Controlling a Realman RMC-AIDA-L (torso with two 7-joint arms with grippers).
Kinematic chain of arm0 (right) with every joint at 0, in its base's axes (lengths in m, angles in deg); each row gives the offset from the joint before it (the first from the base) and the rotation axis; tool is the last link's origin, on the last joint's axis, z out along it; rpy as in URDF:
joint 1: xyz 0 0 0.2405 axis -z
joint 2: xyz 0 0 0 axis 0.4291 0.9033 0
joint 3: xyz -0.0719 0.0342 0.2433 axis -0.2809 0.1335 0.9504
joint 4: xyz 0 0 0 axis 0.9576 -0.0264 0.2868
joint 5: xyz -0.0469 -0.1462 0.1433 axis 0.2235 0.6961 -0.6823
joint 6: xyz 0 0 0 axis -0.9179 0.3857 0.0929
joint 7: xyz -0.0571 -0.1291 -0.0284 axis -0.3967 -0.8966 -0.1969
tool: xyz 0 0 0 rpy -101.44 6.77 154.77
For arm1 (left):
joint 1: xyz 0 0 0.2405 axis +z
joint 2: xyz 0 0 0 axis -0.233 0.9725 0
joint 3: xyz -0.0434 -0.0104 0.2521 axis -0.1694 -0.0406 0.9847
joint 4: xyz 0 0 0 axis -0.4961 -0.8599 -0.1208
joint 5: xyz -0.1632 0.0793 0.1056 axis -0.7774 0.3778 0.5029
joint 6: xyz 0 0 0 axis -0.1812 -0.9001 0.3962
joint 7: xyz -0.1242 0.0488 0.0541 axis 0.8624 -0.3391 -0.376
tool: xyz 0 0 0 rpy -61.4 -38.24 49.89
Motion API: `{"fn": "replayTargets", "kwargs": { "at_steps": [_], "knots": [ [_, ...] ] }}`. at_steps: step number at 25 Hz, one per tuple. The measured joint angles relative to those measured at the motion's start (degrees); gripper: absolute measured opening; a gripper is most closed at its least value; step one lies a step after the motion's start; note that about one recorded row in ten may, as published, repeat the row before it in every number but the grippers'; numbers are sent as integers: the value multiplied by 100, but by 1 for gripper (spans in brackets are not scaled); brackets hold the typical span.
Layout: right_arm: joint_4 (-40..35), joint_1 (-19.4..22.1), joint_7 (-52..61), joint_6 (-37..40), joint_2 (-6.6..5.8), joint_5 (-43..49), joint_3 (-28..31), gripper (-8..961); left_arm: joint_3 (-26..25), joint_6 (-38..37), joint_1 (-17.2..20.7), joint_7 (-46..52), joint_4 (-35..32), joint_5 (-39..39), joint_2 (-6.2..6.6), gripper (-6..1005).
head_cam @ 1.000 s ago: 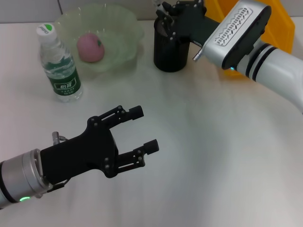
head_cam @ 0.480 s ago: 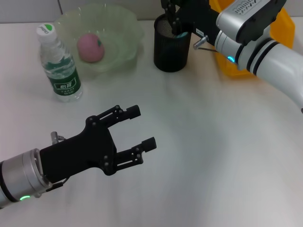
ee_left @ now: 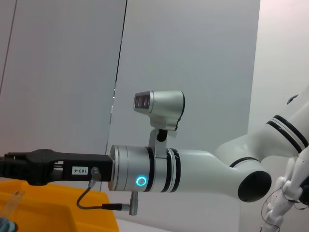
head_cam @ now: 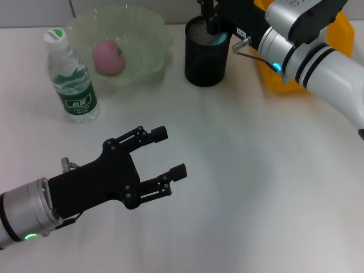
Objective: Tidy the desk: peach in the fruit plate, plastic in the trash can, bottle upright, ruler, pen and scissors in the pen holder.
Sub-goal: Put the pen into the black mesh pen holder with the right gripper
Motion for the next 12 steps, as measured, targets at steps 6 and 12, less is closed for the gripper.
{"fn": "replayTargets", "kwargs": {
  "at_steps": [6, 12],
  "knots": [
    [48, -2, 10, -1, 0, 0, 5, 137, 0, 35, 10, 0, -4, 0, 0, 784],
    [73, -9, 70, -1, 0, 0, 16, 137, -33, 258, 52, -4, -7, -4, 1, 784]
  ]
}}
